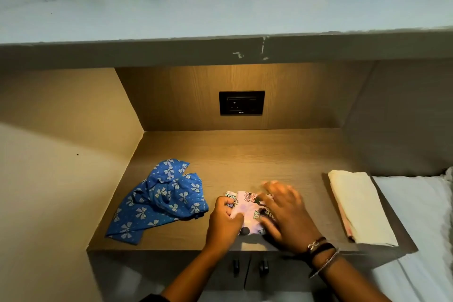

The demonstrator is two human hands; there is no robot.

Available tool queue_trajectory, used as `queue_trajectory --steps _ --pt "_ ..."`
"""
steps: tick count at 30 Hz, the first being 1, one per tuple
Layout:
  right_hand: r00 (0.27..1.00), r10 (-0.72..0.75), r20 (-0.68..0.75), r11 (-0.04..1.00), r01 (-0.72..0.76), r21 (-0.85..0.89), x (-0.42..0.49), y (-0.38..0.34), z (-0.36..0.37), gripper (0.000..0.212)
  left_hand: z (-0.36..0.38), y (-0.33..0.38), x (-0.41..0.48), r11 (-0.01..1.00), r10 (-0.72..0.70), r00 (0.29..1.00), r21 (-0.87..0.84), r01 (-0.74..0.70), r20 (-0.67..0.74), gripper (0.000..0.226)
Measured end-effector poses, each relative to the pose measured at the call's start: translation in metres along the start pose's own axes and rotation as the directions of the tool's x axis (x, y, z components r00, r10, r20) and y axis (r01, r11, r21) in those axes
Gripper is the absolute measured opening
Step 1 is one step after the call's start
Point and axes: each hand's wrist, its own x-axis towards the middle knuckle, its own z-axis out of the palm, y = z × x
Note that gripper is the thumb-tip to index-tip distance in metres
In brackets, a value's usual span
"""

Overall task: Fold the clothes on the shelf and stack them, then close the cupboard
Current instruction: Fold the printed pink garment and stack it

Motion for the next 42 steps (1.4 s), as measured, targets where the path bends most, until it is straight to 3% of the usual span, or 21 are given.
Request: queue_trajectory --steps 2,4,8,11,14,16,18,20,21,22,25,28,31,35,39,41,42 --pt "0.966 -0.187 0.176 0.979 0.198 -0.047 -0.010 0.002 0.011 0.066 0.001 -0.004 -0.002 1.000 -0.008 0.999 -0.011 0.007 -0.038 0.033" --pt "0.933 -0.197 0.300 0.972 0.227 -0.067 -0.016 0.006 0.018 0.078 0.001 -0.003 -0.003 0.999 -0.031 0.997 -0.027 0.030 -0.072 0.035" --pt "0.930 -0.160 0.332 0.972 0.207 -0.112 -0.008 -0.002 0.014 0.053 -0.003 -0.004 -0.004 0.999 0.003 0.974 0.050 0.008 -0.225 0.037" --pt "0.951 -0.085 0.297 0.996 0.089 -0.001 -0.001 -0.017 0.004 0.033 -0.011 0.000 -0.011 0.991 -0.014 0.931 0.116 0.060 -0.365 0.036" --pt "0.963 0.187 0.195 0.931 -0.237 0.277 0.006 -0.021 -0.018 0.016 -0.012 0.011 -0.021 0.991 -0.131 0.926 -0.067 0.115 -0.355 0.046" --pt "0.910 0.363 0.203 0.724 -0.412 0.553 0.008 -0.011 -0.036 0.017 -0.006 0.020 -0.026 0.956 -0.186 0.968 -0.258 0.139 -0.166 0.061" --pt "0.851 0.404 0.336 0.303 -0.471 0.828 0.003 0.006 -0.054 0.017 0.007 0.035 -0.031 0.887 -0.194 0.965 -0.389 0.250 0.176 0.071" --pt "0.821 0.338 0.460 -0.127 -0.444 0.887 -0.009 0.025 -0.066 0.032 0.023 0.057 -0.037 0.845 -0.130 0.899 -0.428 0.321 0.418 0.052" --pt "0.808 0.325 0.491 -0.233 -0.434 0.870 -0.015 0.033 -0.073 0.042 0.033 0.068 -0.039 0.834 -0.104 0.883 -0.443 0.329 0.458 0.043" --pt "0.797 0.338 0.501 -0.273 -0.426 0.862 -0.022 0.041 -0.080 0.044 0.043 0.077 -0.041 0.819 -0.074 0.880 -0.475 0.322 0.468 0.038" --pt "0.752 0.434 0.496 -0.327 -0.381 0.865 -0.041 0.069 -0.096 0.026 0.078 0.101 -0.044 0.763 0.039 0.859 -0.570 0.304 0.511 0.033" --pt "0.688 0.562 0.460 -0.286 -0.360 0.888 -0.062 0.105 -0.103 0.028 0.120 0.119 -0.045 0.791 0.038 0.842 -0.531 0.304 0.539 0.028" --pt "0.609 0.680 0.408 -0.155 -0.424 0.892 -0.075 0.139 -0.102 0.025 0.164 0.125 -0.036 0.843 -0.030 0.880 -0.462 0.277 0.473 0.023" --pt "0.590 0.763 0.265 0.219 -0.622 0.752 -0.085 0.170 -0.087 0.020 0.211 0.117 -0.024 0.925 -0.029 0.914 -0.336 0.178 0.405 0.022" --pt "0.636 0.759 0.140 0.551 -0.741 0.383 -0.098 0.175 -0.069 0.032 0.229 0.105 -0.023 0.995 -0.002 0.921 -0.093 0.042 0.389 0.038" --pt "0.679 0.733 0.038 0.661 -0.724 0.196 -0.102 0.168 -0.066 0.042 0.229 0.101 -0.023 0.986 0.115 0.939 0.076 -0.147 0.323 0.061" --pt "0.726 0.687 -0.027 0.724 -0.681 0.110 -0.103 0.164 -0.065 0.047 0.226 0.100 -0.022 0.935 0.197 0.940 0.236 -0.266 0.280 0.076"
